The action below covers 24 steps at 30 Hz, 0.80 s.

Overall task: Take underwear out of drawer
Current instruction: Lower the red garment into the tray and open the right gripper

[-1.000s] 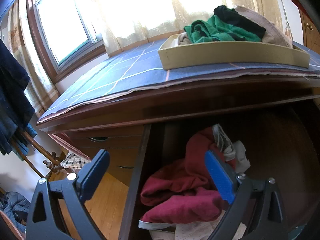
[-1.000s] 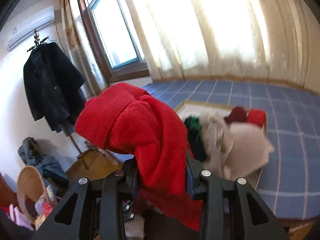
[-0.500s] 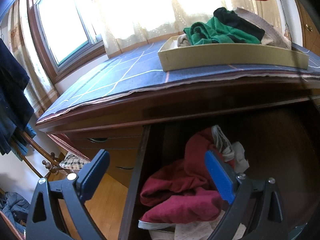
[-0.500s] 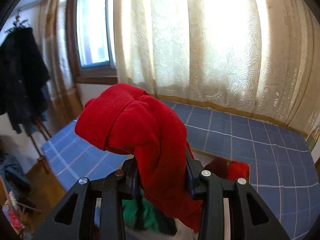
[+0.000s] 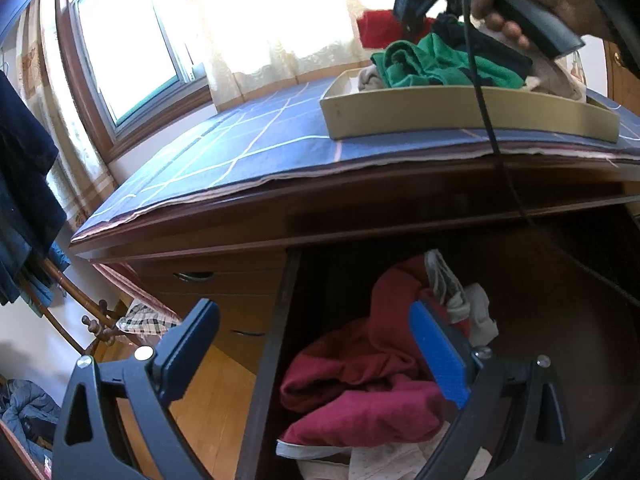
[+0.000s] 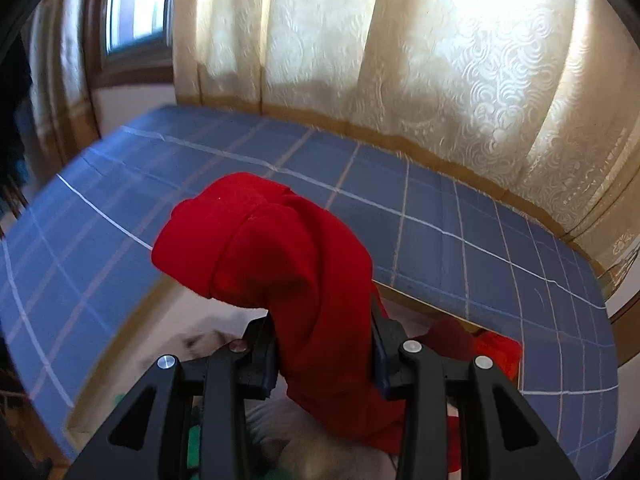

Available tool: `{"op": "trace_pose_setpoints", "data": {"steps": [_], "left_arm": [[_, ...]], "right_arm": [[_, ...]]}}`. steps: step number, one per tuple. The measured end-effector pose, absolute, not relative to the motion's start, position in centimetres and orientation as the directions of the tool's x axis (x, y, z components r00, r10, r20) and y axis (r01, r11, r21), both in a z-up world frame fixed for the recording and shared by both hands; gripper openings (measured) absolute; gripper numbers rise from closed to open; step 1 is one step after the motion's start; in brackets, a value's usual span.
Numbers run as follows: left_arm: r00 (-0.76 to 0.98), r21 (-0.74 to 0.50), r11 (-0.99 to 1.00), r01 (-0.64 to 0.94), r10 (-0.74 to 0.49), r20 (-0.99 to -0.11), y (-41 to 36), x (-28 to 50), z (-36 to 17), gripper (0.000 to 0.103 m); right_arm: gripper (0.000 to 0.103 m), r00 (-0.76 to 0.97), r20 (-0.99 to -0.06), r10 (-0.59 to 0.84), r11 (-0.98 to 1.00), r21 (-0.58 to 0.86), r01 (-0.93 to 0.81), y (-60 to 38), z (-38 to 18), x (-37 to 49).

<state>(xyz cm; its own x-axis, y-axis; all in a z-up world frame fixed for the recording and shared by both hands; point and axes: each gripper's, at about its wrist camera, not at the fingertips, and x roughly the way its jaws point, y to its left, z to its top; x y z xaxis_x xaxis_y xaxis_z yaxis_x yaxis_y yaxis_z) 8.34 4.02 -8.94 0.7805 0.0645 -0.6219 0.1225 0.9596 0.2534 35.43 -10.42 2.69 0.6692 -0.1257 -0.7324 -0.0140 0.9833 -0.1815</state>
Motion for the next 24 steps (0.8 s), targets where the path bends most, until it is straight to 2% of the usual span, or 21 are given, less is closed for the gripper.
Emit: {"op": "trace_pose_setpoints", "data": {"steps": [5,9,13,18,21,24], "left_arm": [[0.775,0.249,0.961,0.119,0.067,-0.628,4.2,8.6,-9.1,0.097],[0.768,0.250,0.962,0.113,0.075,-0.636,4.2,8.9,-9.2,0.097],[0.765,0.253,0.962,0.105,0.084,-0.639,4.2,9.0,-9.3,0.097],[0.765,0.255,0.962,0.102,0.088,-0.638,4.2,9.0,-9.4,0.097],[0.762,0.257,0.961,0.101,0.091,-0.641,4.1,9.2,-9.5,0.097],[0.769,0.258,0.961,0.096,0.093,-0.633,4.1,9.2,-9.5,0.097]], "right_arm": [[0.039,0.602,-0.785,-0.148,0.983,-0.185,0.001,-11.6,-0.5,37.4],[0.039,0.591,-0.796,-0.135,0.986,-0.165,0.002,-12.4,-1.0,38.3],[0.041,0.589,-0.792,-0.160,0.978,-0.207,-0.013,-12.0,-1.3,38.4],[0.055,0.567,-0.808,-0.163,0.971,-0.233,-0.053,-11.3,-1.2,37.8],[0.057,0.575,-0.800,-0.170,0.967,-0.246,-0.057,-11.0,-0.1,36.4],[0.058,0.627,-0.775,-0.084,0.989,-0.144,-0.046,-11.6,2.4,33.5]]}}
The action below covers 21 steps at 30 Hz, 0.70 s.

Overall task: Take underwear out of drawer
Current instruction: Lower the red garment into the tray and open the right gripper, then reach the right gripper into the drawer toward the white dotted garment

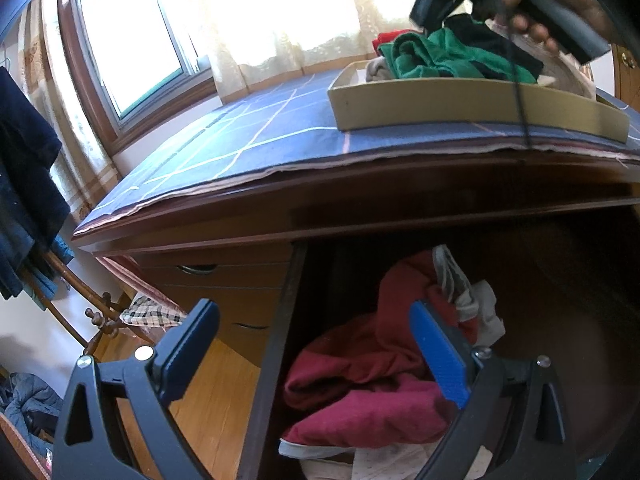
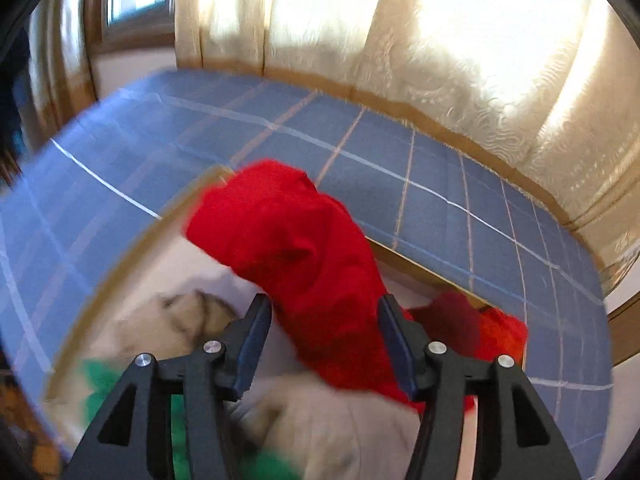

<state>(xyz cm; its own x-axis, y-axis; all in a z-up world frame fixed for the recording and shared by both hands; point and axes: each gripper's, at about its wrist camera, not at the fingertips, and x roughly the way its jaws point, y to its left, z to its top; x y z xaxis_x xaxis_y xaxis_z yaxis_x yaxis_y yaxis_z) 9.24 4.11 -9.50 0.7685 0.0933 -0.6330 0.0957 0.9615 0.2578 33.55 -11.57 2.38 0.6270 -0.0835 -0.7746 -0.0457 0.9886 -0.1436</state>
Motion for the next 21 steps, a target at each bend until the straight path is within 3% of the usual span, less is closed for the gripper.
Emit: {"op": "trace_pose_setpoints", "data": {"steps": [13,21], "left_arm": [[0.784,0.278,0.957,0.083,0.110,-0.611,3.9,8.4,-9.5,0.097],[0.787,0.283,0.955,0.086,0.109,-0.607,3.8,8.0,-9.3,0.097]], "right_arm": [[0.059,0.800,-0.586,0.128,0.992,0.062,-0.114,-14.2,6.7,16.7],[0.059,0.731,-0.613,0.301,0.953,0.182,-0.240,-13.6,2.6,7.8]]}}
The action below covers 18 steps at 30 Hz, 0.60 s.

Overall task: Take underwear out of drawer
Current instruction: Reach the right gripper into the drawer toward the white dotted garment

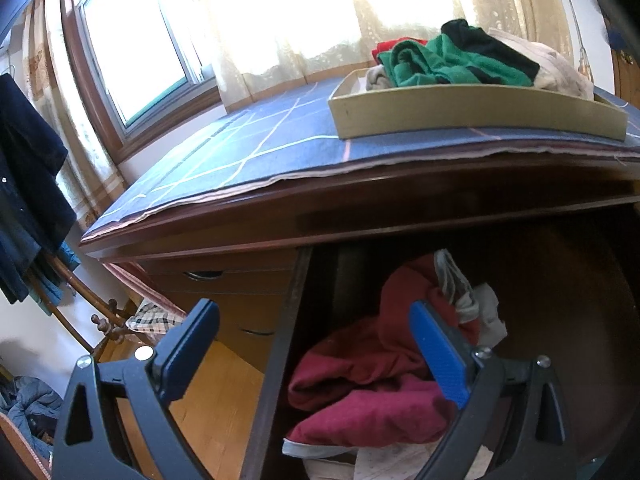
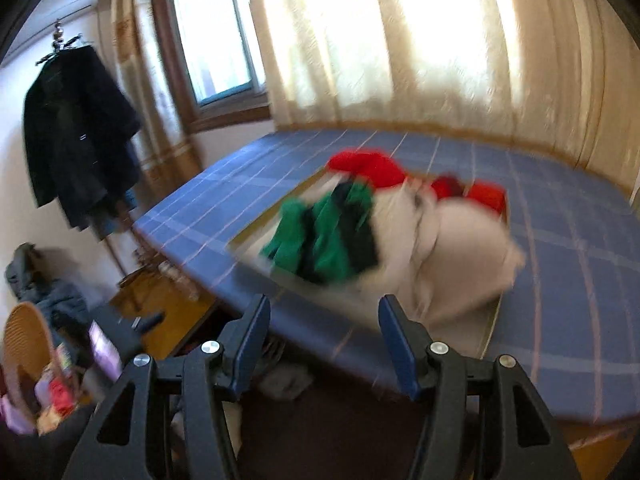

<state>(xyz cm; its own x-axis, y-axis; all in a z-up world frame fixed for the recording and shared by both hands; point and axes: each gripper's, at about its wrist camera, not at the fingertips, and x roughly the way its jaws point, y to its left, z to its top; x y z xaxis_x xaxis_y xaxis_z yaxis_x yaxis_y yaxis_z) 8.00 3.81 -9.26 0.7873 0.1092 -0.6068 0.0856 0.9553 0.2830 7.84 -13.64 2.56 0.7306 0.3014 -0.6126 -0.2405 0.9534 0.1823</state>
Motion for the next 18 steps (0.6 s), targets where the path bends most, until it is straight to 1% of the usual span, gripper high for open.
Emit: {"op": "trace_pose_setpoints", "data": {"steps": [4,8,9,13,15,18], "left_arm": [[0.784,0.292,0.953,0.088,0.115,-0.610,3.6,8.0,-9.3,0.097],[0.784,0.285,0.955,0.082,0.114,-0.611,3.6,8.1,-9.2,0.097],[0.785,0.281,0.956,0.081,0.113,-0.609,3.7,8.0,-9.2,0.097],[0.784,0.266,0.962,0.070,0.111,-0.611,4.0,8.0,-9.1,0.097],[0.780,0.260,0.963,0.066,0.113,-0.616,4.2,8.2,-9.1,0.097],[0.772,0.247,0.967,0.061,0.111,-0.626,4.5,8.4,-9.2,0.097]], "right_arm": [[0.059,0.658,-0.668,0.347,0.938,0.229,-0.261,-12.7,-1.4,5.7],[0.059,0.604,-0.725,0.332,0.940,0.198,-0.279,-10.9,-5.1,4.7],[0.059,0.591,-0.730,0.344,0.936,0.211,-0.283,-10.5,-5.7,4.6],[0.059,0.435,-0.763,0.479,0.877,0.391,-0.281,-8.9,-9.8,5.8],[0.059,0.363,-0.775,0.517,0.855,0.449,-0.259,-8.1,-11.4,6.6],[0.059,0.233,-0.768,0.596,0.802,0.554,-0.224,-6.2,-14.3,7.9]]}}
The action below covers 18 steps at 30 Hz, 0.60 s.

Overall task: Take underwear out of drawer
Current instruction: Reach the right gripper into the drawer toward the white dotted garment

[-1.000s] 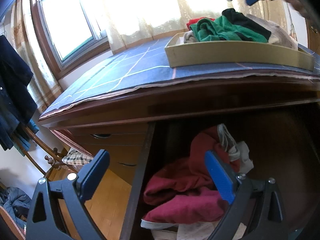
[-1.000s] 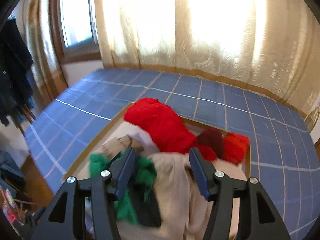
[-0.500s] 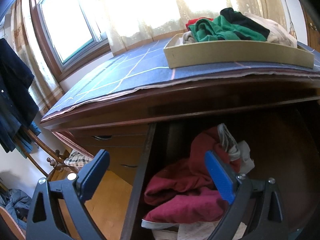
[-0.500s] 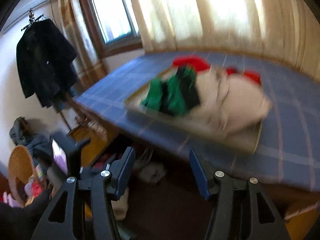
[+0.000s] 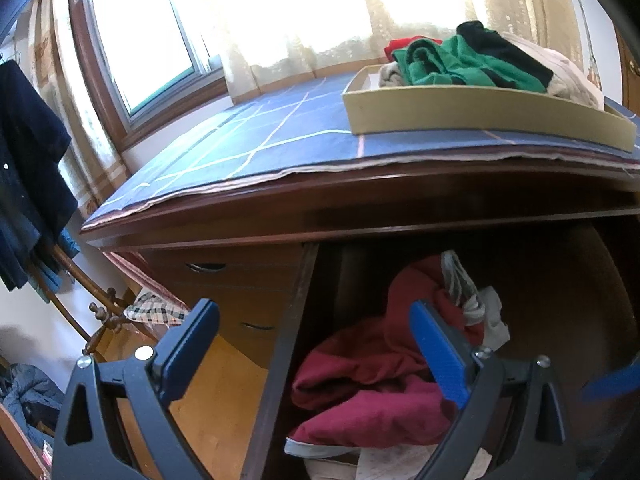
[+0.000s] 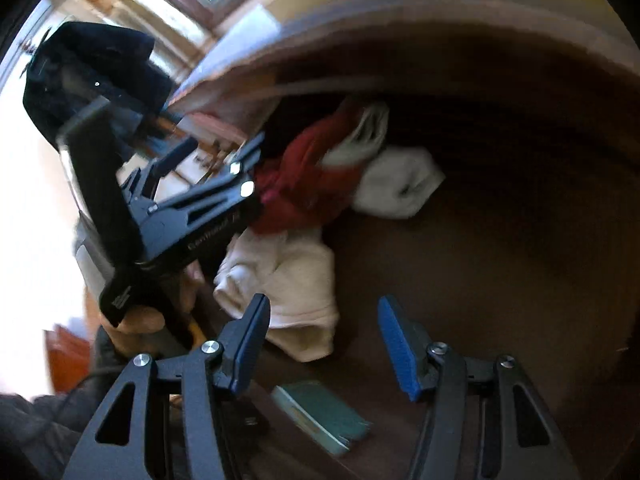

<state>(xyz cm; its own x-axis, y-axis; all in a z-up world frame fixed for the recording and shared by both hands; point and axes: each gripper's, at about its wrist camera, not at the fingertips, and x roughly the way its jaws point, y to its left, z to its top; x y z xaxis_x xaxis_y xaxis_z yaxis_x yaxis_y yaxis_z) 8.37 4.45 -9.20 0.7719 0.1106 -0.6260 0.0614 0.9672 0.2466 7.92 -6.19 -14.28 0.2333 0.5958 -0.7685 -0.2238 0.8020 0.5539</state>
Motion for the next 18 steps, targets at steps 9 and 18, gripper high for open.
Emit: {"op": "trace_pose_setpoints", "data": {"steps": [9,18], "left_arm": [[0.767,0.216,0.975,0.041,0.108,-0.632,5.4,8.7,-9.1,0.097],[0.759,0.209,0.977,0.033,0.111,-0.642,5.8,9.3,-9.2,0.097]], "right_arm": [[0.059,0.041,-0.739,0.672,0.739,0.667,-0.097,-2.6,-19.1,10.3],[0.059,0.039,-0.705,0.708,0.705,0.709,0.014,-1.3,-21.5,10.7]]}}
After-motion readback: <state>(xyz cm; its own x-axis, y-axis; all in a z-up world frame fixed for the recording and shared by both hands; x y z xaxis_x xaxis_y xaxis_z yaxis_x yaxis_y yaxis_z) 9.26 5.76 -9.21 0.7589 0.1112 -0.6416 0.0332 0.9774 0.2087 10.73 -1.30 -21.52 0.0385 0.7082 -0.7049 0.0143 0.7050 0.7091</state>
